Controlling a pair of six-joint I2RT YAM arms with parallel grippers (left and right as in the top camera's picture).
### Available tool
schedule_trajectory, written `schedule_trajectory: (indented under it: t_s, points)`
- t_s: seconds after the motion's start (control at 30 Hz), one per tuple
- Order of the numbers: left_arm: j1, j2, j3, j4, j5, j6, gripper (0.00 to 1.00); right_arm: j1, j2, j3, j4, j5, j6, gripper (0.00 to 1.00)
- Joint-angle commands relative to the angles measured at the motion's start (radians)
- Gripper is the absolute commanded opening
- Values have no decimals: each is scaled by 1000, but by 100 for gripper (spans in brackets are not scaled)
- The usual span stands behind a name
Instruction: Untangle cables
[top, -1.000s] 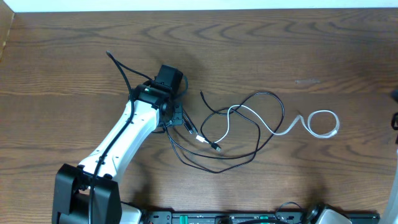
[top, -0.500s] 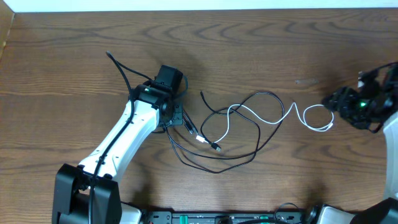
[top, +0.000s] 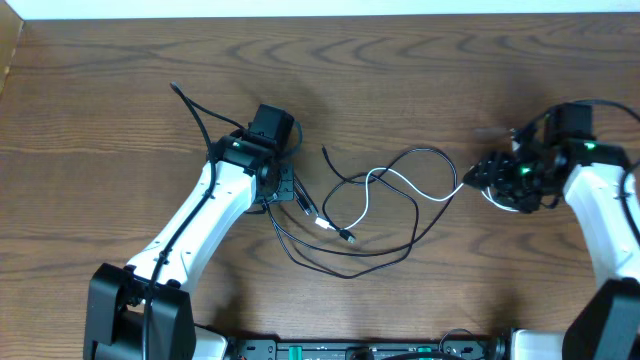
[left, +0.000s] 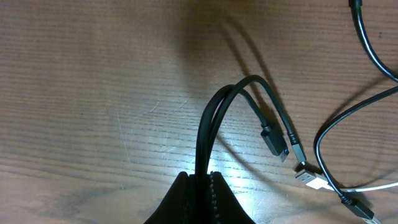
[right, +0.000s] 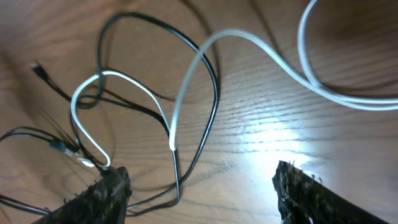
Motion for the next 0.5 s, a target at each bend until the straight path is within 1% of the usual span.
schedule_trajectory:
  t_s: [0.0, 0.17, 0.3, 0.4, 0.47]
  points:
    - [4, 8, -5, -2, -2, -17, 7, 31, 23, -38, 55, 3, 119, 70]
    - [4, 7, -5, -2, 3, -17, 8, 70, 36, -75, 153, 14, 204, 69]
    - [4, 8, -5, -2, 40, -16, 8, 102, 36, -111, 229, 76, 297, 68]
    - [4, 8, -5, -2, 46, -16, 8, 120, 36, -135, 269, 78, 323, 64]
    - [4, 8, -5, -2, 46, -16, 7, 131, 36, -154, 296, 79, 324, 57]
